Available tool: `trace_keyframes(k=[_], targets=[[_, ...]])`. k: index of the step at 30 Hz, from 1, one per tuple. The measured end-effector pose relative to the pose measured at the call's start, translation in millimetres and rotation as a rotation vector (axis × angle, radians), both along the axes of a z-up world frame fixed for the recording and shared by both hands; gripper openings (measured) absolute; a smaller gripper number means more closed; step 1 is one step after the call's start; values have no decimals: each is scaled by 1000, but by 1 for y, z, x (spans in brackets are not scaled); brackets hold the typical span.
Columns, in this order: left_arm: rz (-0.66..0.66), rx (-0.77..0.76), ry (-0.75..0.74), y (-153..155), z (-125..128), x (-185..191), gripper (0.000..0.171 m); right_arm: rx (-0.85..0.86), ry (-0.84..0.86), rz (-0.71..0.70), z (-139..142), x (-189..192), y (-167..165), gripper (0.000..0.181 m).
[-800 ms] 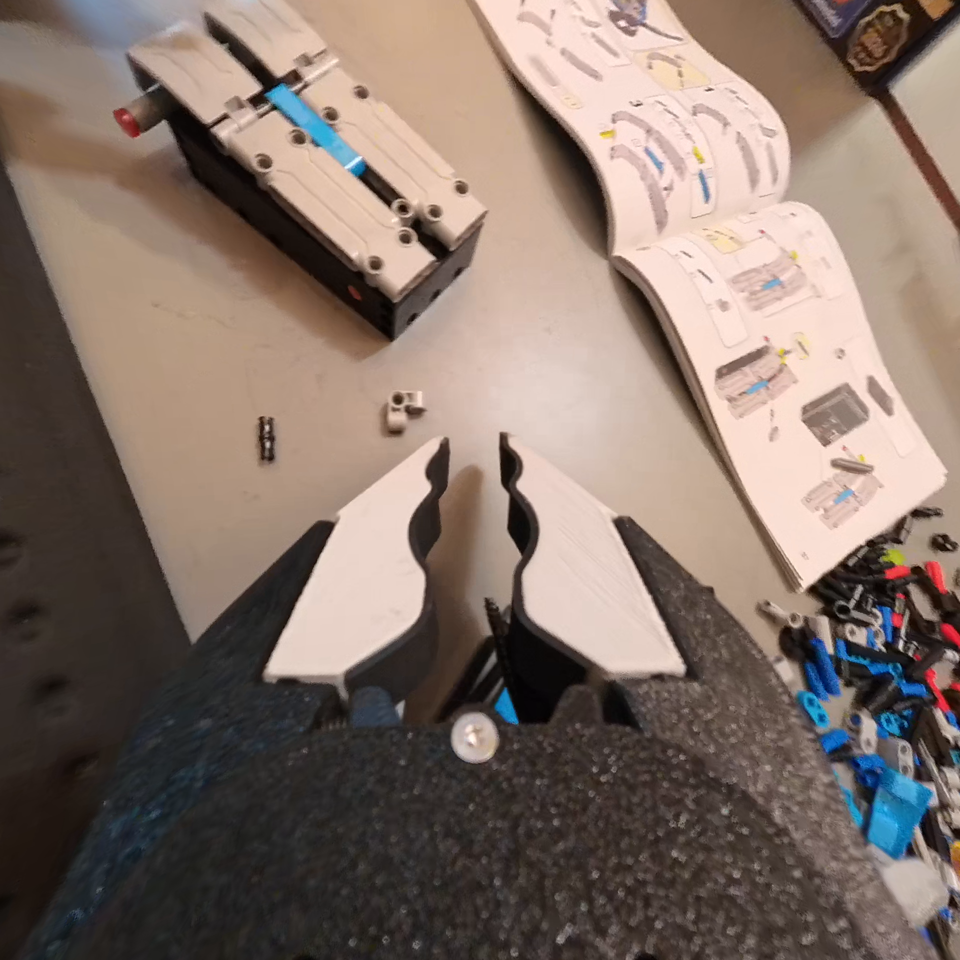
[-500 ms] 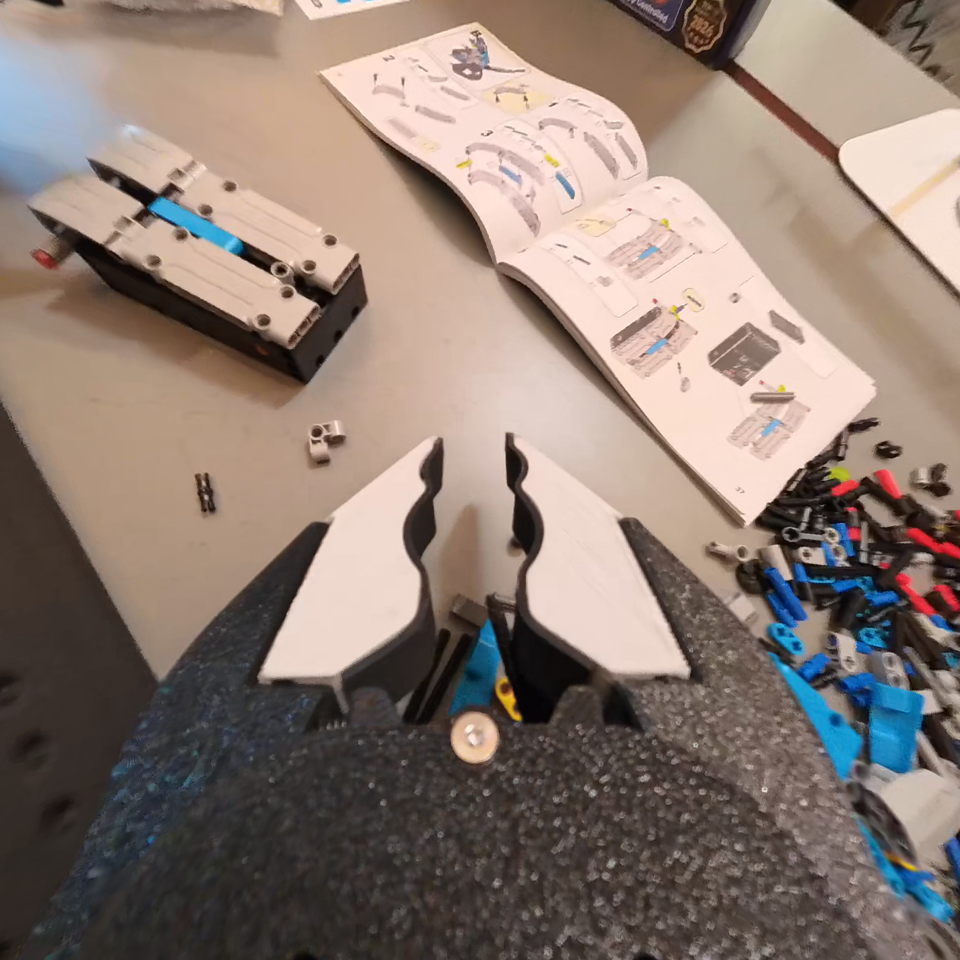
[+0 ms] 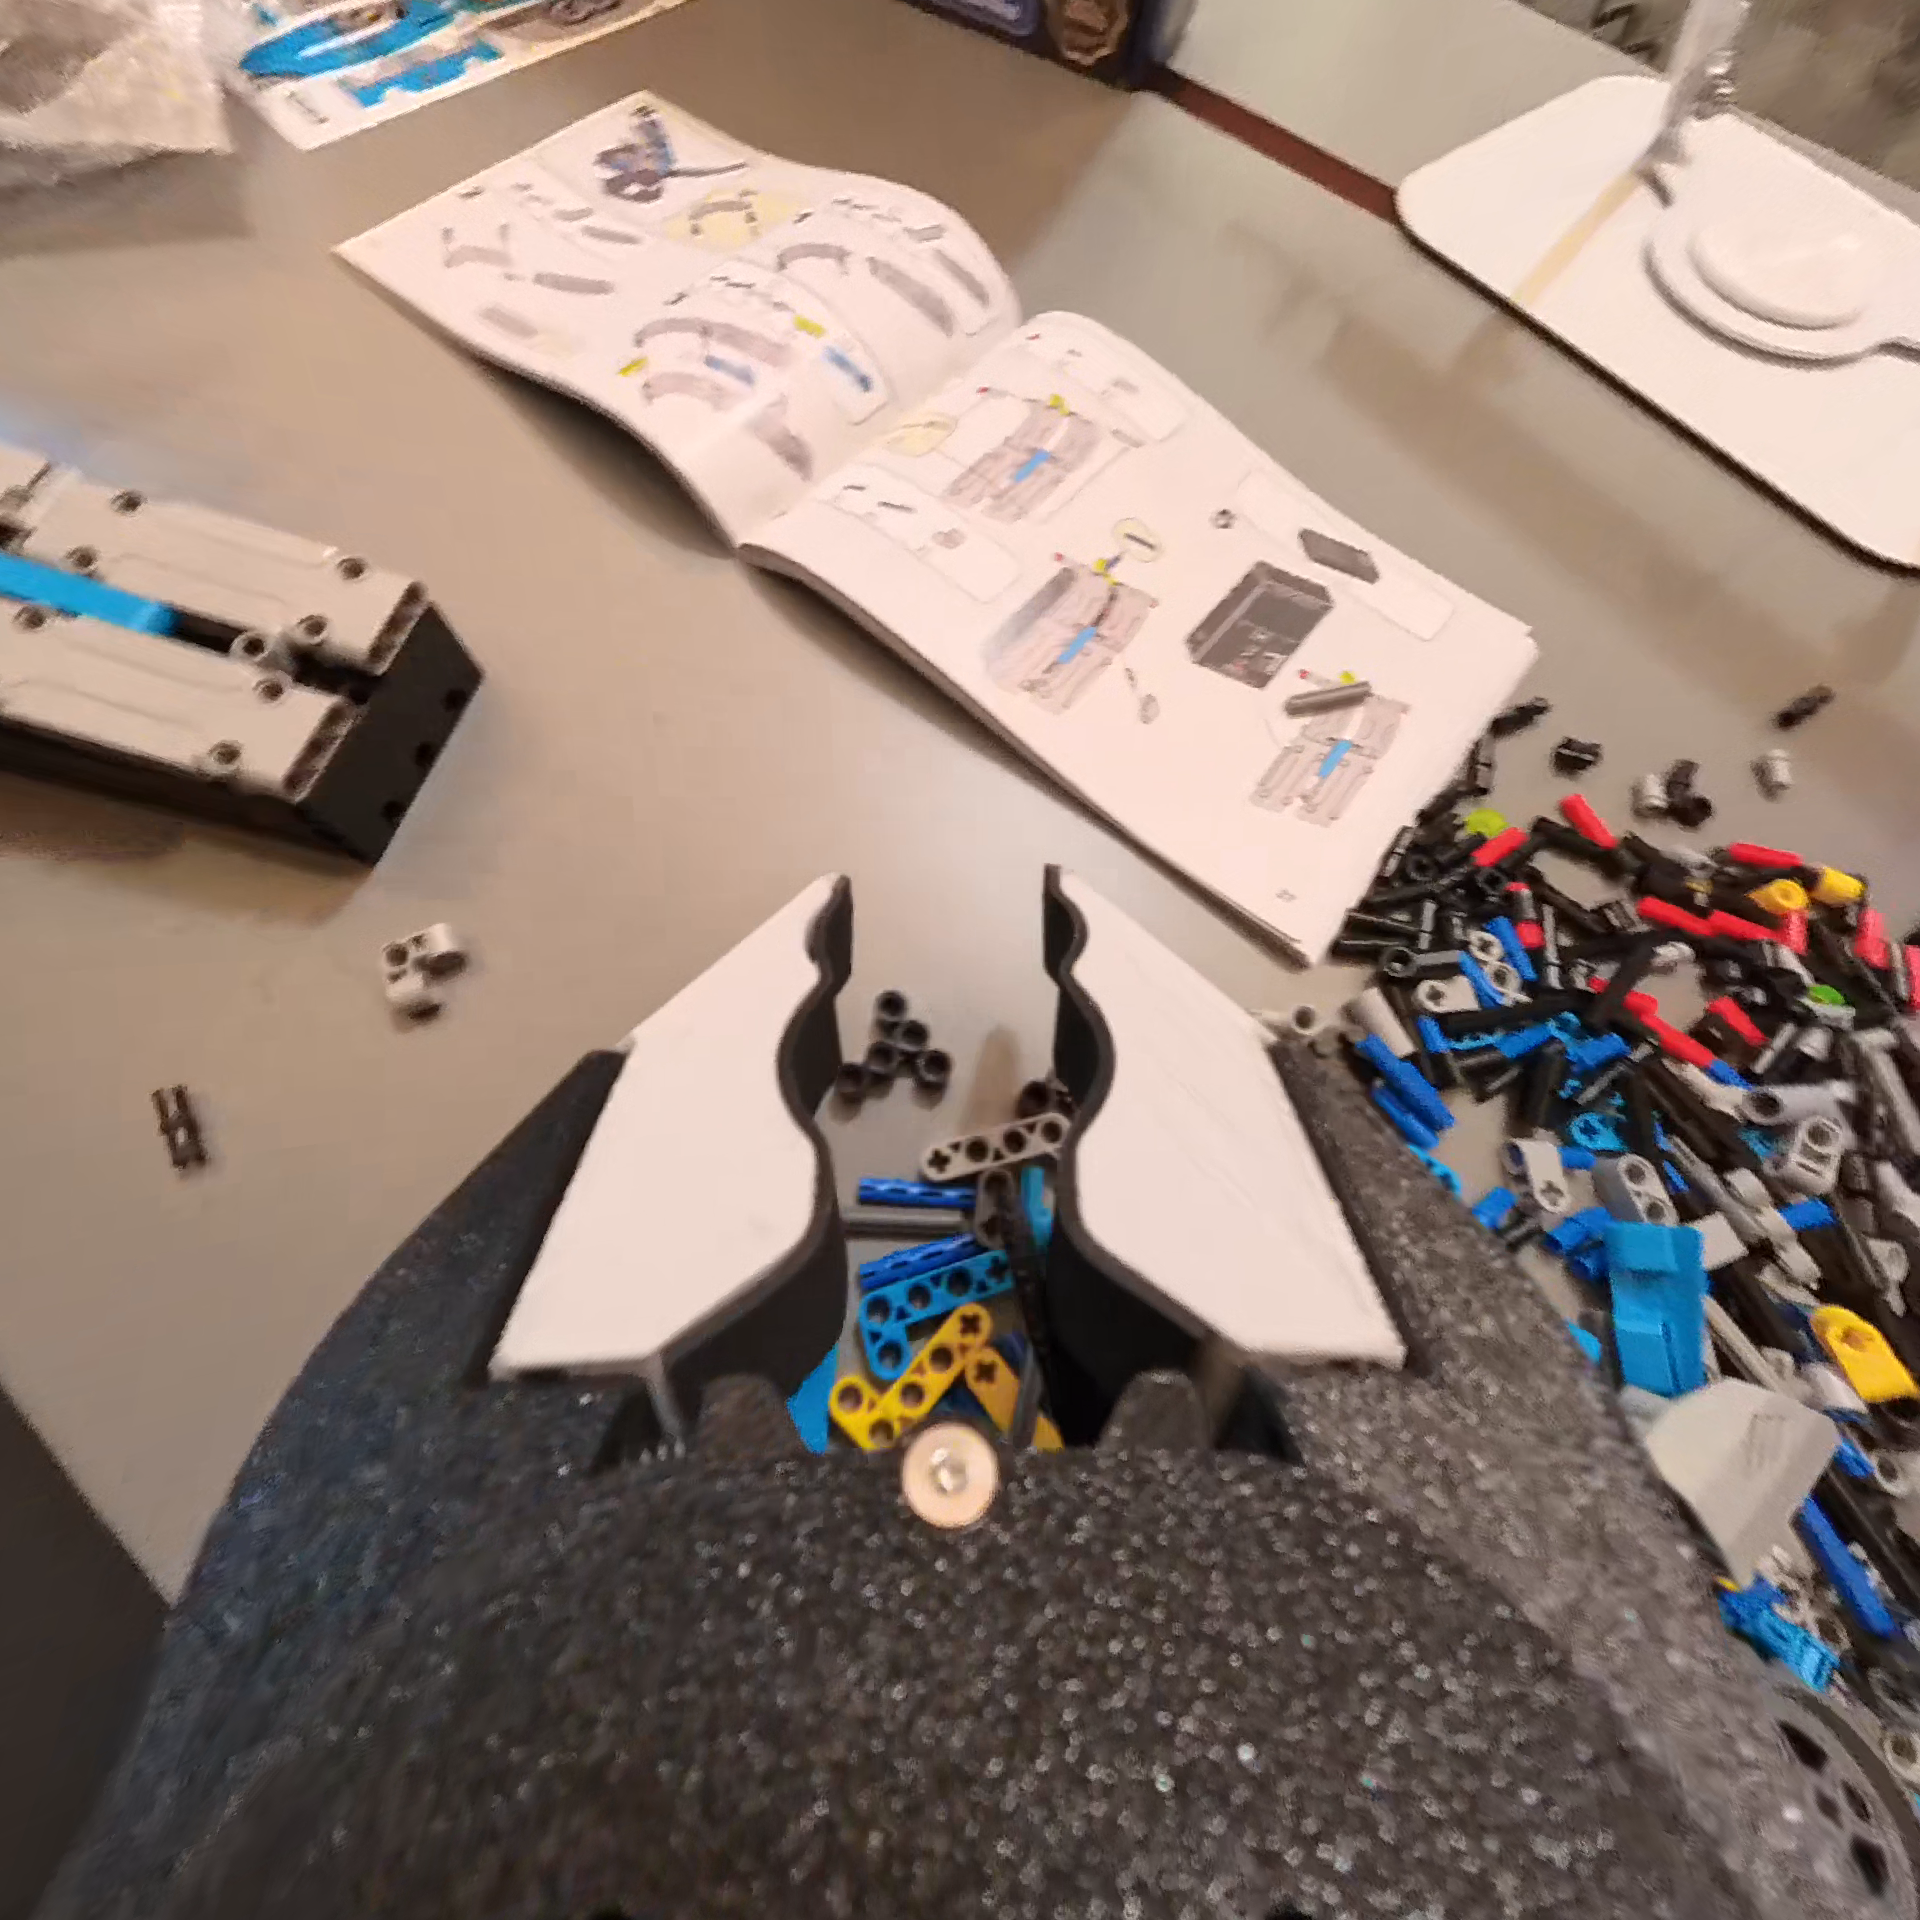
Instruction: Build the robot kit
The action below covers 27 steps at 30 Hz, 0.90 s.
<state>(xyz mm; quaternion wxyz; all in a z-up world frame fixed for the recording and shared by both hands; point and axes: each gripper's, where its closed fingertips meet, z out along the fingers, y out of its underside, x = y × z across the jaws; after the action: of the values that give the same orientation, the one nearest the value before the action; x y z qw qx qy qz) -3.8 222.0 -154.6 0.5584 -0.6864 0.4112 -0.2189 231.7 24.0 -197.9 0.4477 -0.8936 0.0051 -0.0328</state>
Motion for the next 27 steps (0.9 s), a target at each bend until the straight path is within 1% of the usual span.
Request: trace_keyframes(k=[2,6,14,17,20,23,27], targets=[[6,15,32,1,-4,2,45,18,12,-45,3,8,0,41],[18,38,74,1,-8,4,45,46,8,-68,7,13,1,42],[28,27,97,4,-13,5,45,52,5,-48,7,9,0,42],[16,37,102,2,-13,6,44,58,12,-41,7,8,0,37],[7,30,102,1,-14,7,44,42,9,-29,5,6,0,37],[-1,25,103,0,-14,8,44,60,0,-14,9,2,0,34],[-24,36,97,-4,-13,9,44,98,39,5,16,-3,0,34]])
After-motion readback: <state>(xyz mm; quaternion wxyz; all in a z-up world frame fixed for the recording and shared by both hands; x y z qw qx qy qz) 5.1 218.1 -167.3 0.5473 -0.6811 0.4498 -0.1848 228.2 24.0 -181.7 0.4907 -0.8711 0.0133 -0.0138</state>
